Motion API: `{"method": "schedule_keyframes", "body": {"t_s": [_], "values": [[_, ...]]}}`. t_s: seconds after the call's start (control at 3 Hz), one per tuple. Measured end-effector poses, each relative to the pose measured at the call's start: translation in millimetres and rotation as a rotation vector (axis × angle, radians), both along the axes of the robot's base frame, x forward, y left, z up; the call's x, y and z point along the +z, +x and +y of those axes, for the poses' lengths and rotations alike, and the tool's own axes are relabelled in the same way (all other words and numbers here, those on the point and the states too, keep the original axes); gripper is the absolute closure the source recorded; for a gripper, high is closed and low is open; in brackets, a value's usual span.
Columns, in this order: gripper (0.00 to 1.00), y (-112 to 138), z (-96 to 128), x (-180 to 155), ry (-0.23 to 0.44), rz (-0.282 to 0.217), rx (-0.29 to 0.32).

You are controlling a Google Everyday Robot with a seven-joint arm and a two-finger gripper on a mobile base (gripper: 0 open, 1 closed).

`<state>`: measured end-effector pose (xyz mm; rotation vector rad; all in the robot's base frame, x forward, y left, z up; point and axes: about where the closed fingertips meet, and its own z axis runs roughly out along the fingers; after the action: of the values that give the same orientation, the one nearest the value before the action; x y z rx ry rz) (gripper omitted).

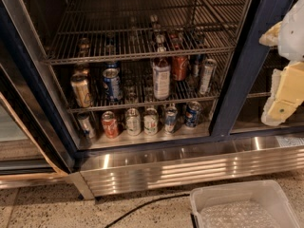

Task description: Pick redbull can from middle shelf of fridge

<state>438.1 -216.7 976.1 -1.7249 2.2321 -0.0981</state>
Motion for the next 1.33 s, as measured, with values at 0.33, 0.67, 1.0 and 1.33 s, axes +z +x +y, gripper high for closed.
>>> {"method": "schedule_keyframes", "body": {"t_s": [0.33,0.67,1.0,1.33], "values": [[0.0,-0.4,0.4,-1.0,0.005,-0.009,-0.011],[0.0,-2.5,4.4,-12.2,0.009,-0.035,-0.046],[0.0,1.9,12.5,-43.4,0.02,-0.073,-0.084],[0.0,13.4,23.6,-91.1,0.037,-0.126,-0.129]]}}
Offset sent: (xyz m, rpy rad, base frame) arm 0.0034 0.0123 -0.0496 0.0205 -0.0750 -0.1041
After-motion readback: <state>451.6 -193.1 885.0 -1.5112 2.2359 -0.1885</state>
